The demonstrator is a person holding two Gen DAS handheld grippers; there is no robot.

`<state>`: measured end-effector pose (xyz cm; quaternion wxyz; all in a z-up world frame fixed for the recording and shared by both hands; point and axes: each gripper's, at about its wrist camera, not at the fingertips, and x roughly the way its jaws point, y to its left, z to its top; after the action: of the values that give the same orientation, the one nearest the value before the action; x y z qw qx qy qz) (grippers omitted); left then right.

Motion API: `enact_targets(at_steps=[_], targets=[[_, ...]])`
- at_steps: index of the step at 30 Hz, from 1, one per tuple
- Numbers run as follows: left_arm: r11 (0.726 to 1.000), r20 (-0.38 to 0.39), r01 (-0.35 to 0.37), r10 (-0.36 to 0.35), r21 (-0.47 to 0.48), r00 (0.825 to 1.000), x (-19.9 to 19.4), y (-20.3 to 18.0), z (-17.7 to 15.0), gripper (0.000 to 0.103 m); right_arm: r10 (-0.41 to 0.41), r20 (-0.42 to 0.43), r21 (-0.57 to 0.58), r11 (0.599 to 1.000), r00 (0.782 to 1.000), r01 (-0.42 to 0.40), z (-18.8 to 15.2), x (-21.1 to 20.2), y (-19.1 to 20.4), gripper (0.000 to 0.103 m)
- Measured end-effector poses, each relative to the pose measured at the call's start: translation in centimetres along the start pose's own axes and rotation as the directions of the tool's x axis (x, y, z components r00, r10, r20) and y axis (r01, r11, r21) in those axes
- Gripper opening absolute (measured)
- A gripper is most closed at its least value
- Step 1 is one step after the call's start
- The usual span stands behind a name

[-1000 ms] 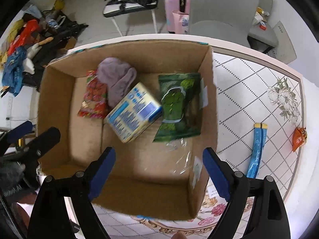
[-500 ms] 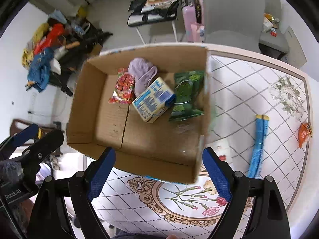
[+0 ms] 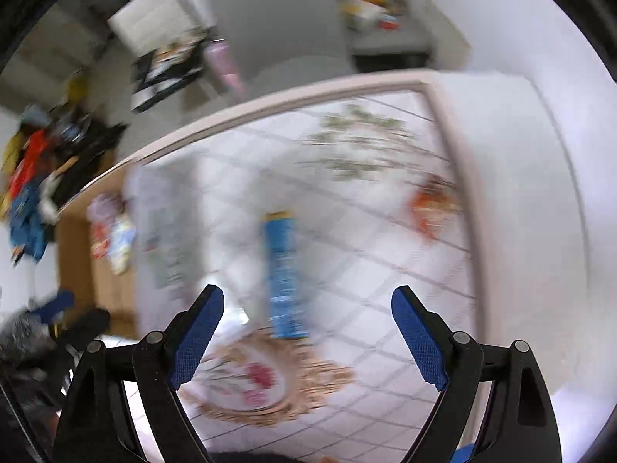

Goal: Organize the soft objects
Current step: 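Grasp the blue stick pack with the left tool while the right tool grasps the orange snack bag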

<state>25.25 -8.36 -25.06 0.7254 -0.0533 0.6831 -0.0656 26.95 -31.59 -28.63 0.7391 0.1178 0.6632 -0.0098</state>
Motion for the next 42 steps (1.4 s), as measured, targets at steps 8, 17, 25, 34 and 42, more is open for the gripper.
enact_targets(at_steps=[8, 17, 25, 34, 42], targets=[[0.999, -0.302, 0.004, -0.017, -0.042, 0.953, 15.3, -4.4, 1.5, 0.096, 0.066, -0.119, 0.27, 0.962, 0.991, -0.032, 5.3, 8.4, -12.0, 0.091], [0.997, -0.365, -0.073, 0.059, -0.024, 0.929, 20.8, -5.7, 1.3, 0.048, 0.192, -0.198, 0.439, 0.894, 0.961, -0.089, 8.0, 15.9, -15.2, 0.091], [0.992, -0.331, -0.125, 0.108, -0.032, 0.937, 20.3, -5.5, 1.0, 0.022, 0.147, -0.241, 0.43, 0.902, 0.959, -0.031, 8.6, 18.6, -14.7, 0.052], [0.994, -0.3, -0.11, 0.097, -0.026, 0.949, 19.0, -4.6, -0.2, 0.021, 0.085, -0.246, 0.357, 0.934, 0.966, 0.008, 6.8, 18.4, -11.3, 0.046], [0.996, -0.239, -0.086, 0.082, -0.006, 0.968, 15.7, -4.9, -1.1, 0.019, 0.101, -0.191, 0.289, 0.956, 0.976, -0.042, 3.7, 15.0, -7.6, 0.045]])
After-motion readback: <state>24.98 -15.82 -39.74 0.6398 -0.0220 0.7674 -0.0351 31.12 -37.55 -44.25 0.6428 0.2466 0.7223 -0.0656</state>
